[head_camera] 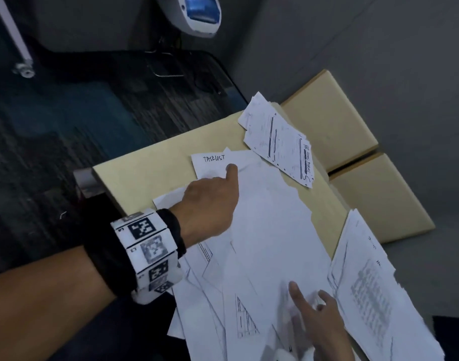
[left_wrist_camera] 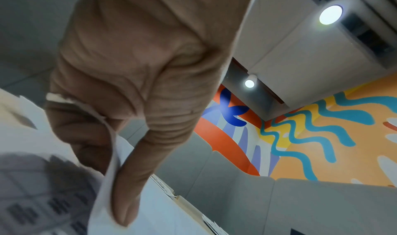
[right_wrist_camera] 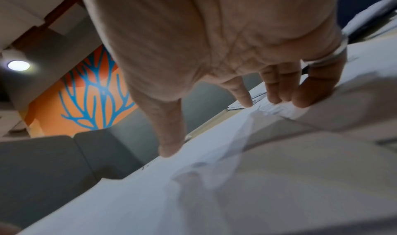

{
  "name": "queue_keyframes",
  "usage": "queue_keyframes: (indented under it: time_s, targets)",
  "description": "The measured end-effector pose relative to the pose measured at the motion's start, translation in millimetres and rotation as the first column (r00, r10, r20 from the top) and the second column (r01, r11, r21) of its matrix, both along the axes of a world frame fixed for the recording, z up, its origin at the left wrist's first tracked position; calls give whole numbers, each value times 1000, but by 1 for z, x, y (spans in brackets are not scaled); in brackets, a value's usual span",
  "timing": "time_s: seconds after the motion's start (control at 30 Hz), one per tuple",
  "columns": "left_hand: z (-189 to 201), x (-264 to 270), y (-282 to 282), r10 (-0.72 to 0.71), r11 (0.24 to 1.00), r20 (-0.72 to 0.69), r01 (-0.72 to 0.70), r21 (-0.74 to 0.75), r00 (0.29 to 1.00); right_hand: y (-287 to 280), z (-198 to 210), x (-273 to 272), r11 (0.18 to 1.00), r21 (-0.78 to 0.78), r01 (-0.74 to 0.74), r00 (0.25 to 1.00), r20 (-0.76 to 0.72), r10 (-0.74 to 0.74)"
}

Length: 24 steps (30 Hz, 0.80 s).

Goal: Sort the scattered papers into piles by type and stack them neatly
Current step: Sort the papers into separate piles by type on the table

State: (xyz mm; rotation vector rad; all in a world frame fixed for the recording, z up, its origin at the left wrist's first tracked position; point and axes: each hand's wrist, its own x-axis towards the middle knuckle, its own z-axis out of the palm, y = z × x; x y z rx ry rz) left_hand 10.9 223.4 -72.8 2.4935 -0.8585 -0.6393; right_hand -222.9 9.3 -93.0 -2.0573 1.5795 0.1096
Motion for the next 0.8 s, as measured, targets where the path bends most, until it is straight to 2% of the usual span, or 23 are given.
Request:
queue_keyframes:
  time_s: [0.13, 0.17, 0.23, 0.33, 0.4, 0.47, 0.57, 0.63, 0.7, 0.8]
  targets:
    - [-6, 19, 4, 18, 989, -36, -23, -144, 999, 7, 3, 16, 997, -33, -67, 995, -82, 64]
    - [-8, 22, 2, 22, 977, -63, -35, -210, 998, 7, 3, 18, 999, -26, -45, 999, -32, 44]
    - [-8, 26, -1, 65, 917, -149, -118, -380, 987, -1, -3, 14, 999, 23, 36, 987, 159, -39]
    - [-5, 28, -5, 144, 770, -293, -293, -567, 945, -2, -8, 5, 994, 58, 94, 933, 343, -109]
    - [-6, 29, -6, 154, 693, -352, -355, -627, 923, 1, -5, -3, 990, 29, 138, 902, 410, -138]
    - [-7, 32, -4, 135, 700, -362, -347, -624, 922, 4, 0, -16, 992, -66, 111, 904, 421, -73]
    - [-8, 37, 0, 56, 794, -350, -255, -552, 935, 1, 2, -37, 993, -118, 13, 897, 440, 40]
    - [-8, 36, 0, 6, 823, -378, -219, -524, 926, 1, 8, -41, 995, -90, 43, 862, 506, 9]
    - [-7, 28, -2, -38, 805, -455, -242, -542, 890, 0, 11, -43, 999, 0, 43, 822, 569, -35]
    - [0, 8, -11, -157, 743, -532, -256, -619, 832, 0, 3, -49, 996, 93, -16, 834, 551, -38]
